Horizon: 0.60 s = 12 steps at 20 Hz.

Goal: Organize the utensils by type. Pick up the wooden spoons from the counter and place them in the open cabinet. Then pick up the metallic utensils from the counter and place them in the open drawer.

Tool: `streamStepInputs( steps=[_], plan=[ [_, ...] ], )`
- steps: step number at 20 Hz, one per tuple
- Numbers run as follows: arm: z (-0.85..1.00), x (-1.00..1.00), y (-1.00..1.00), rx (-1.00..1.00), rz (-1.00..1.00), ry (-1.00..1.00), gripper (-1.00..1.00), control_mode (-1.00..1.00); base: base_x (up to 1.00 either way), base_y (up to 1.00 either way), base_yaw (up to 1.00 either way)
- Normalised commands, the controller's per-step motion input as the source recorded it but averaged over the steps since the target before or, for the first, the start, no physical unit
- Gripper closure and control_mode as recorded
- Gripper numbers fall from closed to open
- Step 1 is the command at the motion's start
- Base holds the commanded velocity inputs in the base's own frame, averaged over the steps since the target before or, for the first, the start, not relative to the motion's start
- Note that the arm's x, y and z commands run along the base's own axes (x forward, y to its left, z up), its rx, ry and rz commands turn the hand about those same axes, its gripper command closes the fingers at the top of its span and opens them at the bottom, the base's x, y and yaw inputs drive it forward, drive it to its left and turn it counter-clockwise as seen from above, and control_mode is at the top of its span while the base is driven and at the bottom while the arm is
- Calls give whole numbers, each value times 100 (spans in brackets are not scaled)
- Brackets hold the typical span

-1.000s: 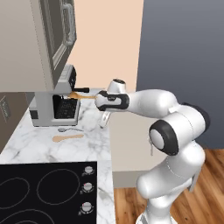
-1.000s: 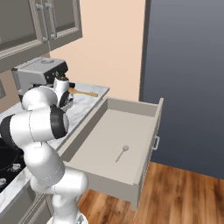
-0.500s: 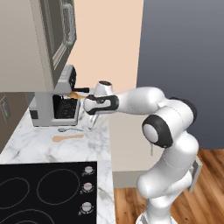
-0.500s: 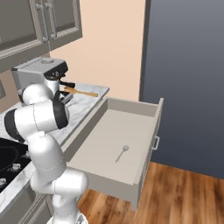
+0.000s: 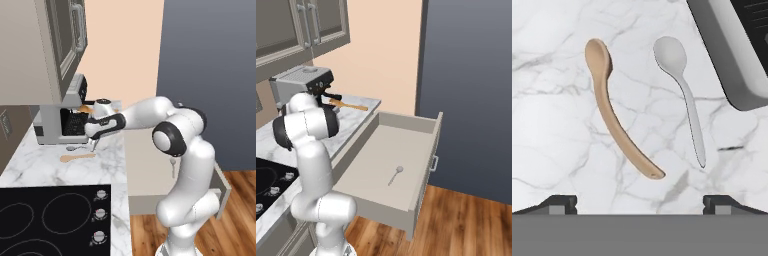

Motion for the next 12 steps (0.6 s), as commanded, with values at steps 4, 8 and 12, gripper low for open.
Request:
streamStepInputs(
  steps=[4,8,12],
  plan=[
    [-2,30,19,0,0,0,-100,-100,0,0,0],
    [-17,27,13,0,0,0,-100,-100,0,0,0],
    [-24,17,14,0,0,0,-100,-100,0,0,0]
  ],
)
